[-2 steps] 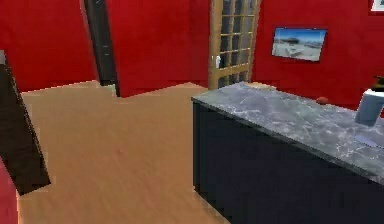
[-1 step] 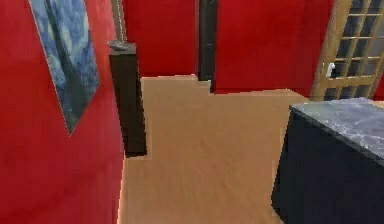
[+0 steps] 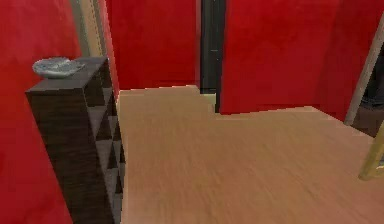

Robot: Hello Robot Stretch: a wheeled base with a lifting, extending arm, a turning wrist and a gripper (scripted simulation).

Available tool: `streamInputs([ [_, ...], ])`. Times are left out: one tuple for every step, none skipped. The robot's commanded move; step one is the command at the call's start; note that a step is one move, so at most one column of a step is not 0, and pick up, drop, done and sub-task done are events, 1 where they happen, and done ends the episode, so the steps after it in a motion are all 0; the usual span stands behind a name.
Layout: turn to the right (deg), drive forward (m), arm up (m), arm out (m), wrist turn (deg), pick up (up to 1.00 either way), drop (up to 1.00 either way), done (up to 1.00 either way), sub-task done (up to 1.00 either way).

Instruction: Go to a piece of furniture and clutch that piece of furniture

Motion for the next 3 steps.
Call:
streamInputs([
  [-3.0, 0.0, 0.0, 0.0, 0.0, 0.0, 0.0, 0.0, 0.0],
  [0.0, 1.0, 0.0, 0.0, 0.0, 0.0, 0.0, 0.0, 0.0],
  [0.0, 1.0, 0.0, 0.0, 0.0, 0.0, 0.0, 0.0, 0.0],
])
